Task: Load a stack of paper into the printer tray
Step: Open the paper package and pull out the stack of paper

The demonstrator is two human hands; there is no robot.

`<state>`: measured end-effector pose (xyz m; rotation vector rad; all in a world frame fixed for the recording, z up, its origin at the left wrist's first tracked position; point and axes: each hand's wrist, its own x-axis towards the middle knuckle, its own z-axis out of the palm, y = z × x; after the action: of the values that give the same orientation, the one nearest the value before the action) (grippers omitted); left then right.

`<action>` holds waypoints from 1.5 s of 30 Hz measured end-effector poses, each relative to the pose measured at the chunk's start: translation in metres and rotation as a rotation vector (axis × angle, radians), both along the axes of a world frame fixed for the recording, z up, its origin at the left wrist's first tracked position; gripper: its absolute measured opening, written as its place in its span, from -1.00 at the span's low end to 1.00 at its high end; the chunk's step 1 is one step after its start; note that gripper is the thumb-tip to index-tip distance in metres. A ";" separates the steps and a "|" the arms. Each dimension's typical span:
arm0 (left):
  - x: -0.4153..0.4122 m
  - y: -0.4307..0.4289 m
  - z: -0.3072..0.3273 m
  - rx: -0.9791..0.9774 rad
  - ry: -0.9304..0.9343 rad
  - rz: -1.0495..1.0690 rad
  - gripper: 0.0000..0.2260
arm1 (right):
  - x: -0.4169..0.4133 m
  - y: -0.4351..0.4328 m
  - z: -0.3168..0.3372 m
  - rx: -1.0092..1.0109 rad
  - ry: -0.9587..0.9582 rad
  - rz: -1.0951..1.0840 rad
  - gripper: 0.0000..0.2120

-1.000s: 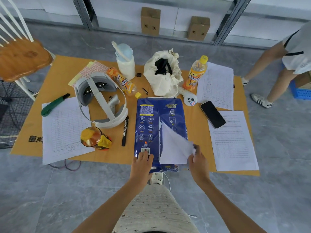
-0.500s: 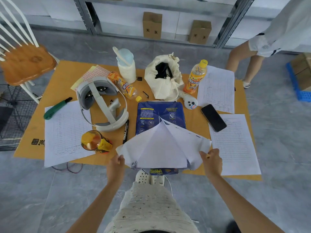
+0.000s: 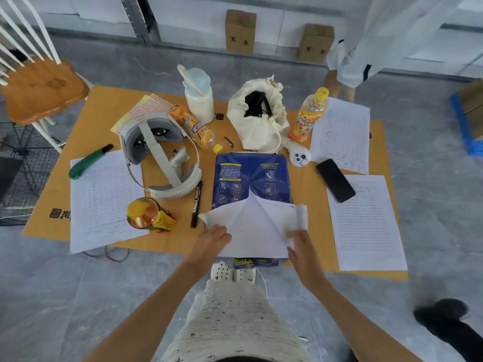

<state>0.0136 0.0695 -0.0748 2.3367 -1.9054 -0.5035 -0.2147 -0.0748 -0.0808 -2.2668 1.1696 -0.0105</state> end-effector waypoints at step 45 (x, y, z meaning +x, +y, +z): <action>0.015 -0.054 0.123 -0.006 -0.059 -0.128 -0.74 | 0.068 -0.041 0.111 -0.347 0.326 0.563 -0.74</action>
<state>0.0285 0.0158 0.0480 2.2609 -2.0891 -0.4424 -0.1464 -0.1154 0.0301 -2.9198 0.6699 0.4157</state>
